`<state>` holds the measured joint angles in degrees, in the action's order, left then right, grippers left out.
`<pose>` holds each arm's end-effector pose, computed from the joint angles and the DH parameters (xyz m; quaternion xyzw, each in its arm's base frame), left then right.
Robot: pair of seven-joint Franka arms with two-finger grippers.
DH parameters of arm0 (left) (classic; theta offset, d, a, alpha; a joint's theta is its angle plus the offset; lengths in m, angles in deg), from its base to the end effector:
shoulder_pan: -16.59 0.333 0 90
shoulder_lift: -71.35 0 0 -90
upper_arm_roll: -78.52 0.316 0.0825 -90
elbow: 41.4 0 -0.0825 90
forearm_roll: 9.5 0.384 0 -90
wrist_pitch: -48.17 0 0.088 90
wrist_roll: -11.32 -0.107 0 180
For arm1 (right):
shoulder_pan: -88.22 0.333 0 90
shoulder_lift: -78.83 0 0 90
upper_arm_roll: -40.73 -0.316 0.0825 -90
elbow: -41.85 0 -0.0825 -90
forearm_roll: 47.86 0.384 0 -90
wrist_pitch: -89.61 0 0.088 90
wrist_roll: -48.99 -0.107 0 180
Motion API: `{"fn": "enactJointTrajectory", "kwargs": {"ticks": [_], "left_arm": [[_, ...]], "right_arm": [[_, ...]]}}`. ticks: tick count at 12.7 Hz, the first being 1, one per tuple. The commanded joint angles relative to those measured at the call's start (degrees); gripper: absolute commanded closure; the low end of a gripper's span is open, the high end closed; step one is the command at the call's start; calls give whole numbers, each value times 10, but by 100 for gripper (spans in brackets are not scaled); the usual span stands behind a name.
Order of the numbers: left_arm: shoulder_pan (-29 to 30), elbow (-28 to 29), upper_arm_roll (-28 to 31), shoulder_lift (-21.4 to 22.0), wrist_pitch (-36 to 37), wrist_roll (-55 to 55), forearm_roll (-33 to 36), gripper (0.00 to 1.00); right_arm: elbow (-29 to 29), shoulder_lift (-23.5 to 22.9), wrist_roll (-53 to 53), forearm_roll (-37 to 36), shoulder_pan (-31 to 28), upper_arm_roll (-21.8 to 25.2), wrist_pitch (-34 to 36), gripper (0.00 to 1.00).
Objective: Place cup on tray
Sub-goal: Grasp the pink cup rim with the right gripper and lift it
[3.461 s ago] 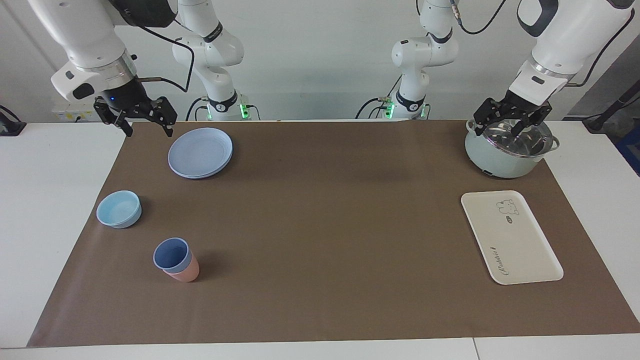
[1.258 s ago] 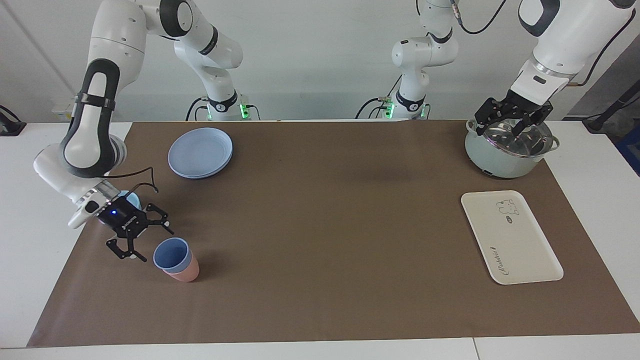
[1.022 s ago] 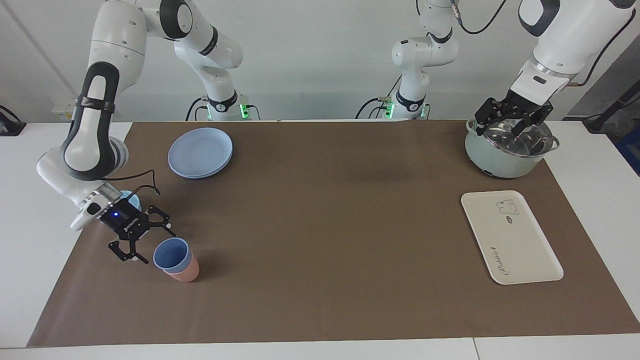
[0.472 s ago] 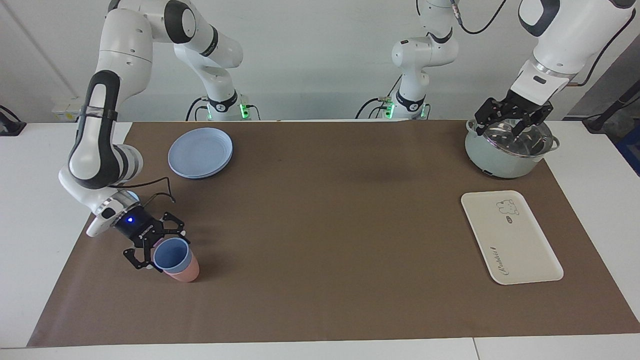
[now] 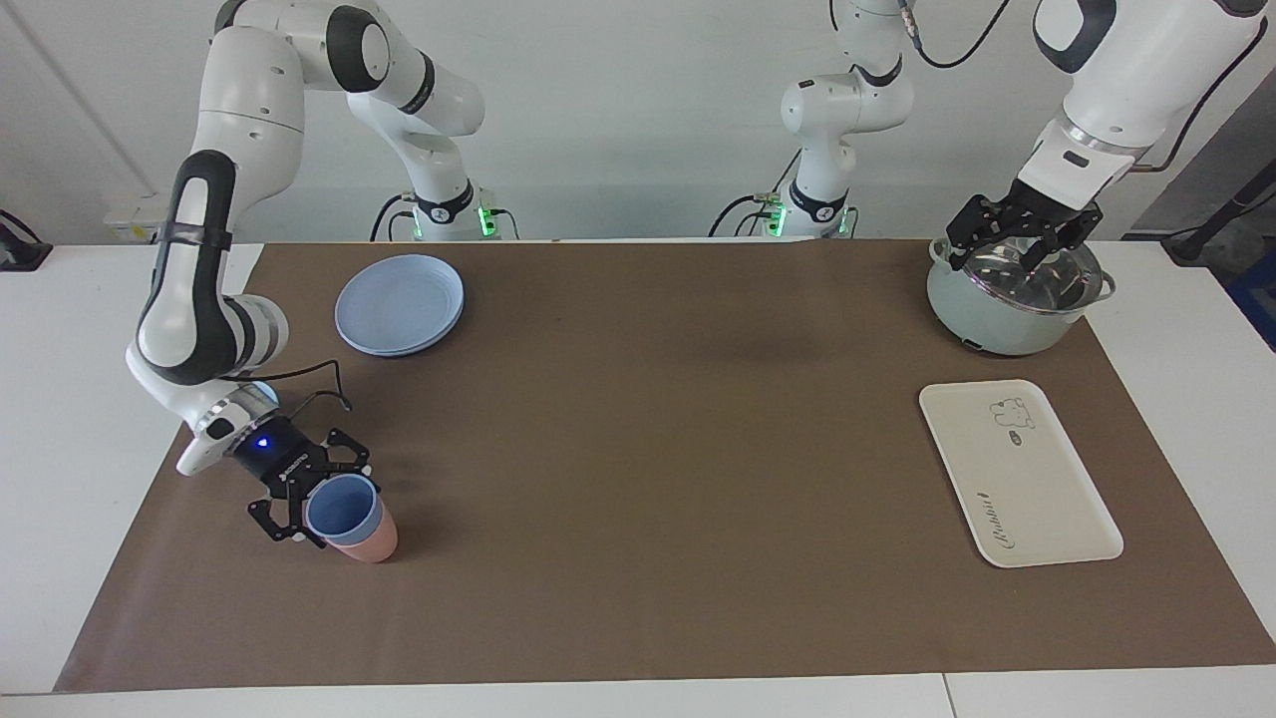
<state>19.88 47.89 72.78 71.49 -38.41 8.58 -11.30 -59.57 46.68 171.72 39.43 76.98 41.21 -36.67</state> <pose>0.5469 -0.0270 0.6266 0.9986 -0.0458 -0.0224 0.0156 0.6623 -0.1020 0.2579 -0.7746 -0.3457 -0.4690 0.2461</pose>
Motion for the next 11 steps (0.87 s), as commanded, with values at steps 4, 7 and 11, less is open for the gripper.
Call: {"fn": "enactJointTrajectory", "kwargs": {"ticks": [4, 7, 11], "left_arm": [[-5, 23, -3, 19, -7, -9, -7, 0], [-16, 26, -5, 20, -10, -9, -10, 0], [-27, 27, -6, 14, -40, 21, -99, 0]], "right_arm": [[17, -14, 23, 16, 11, -4, -34, 100], [42, -1, -32, -11, 31, -4, -48, 100], [41, 81, -243, -211, 103, 1, -126, 100]]}}
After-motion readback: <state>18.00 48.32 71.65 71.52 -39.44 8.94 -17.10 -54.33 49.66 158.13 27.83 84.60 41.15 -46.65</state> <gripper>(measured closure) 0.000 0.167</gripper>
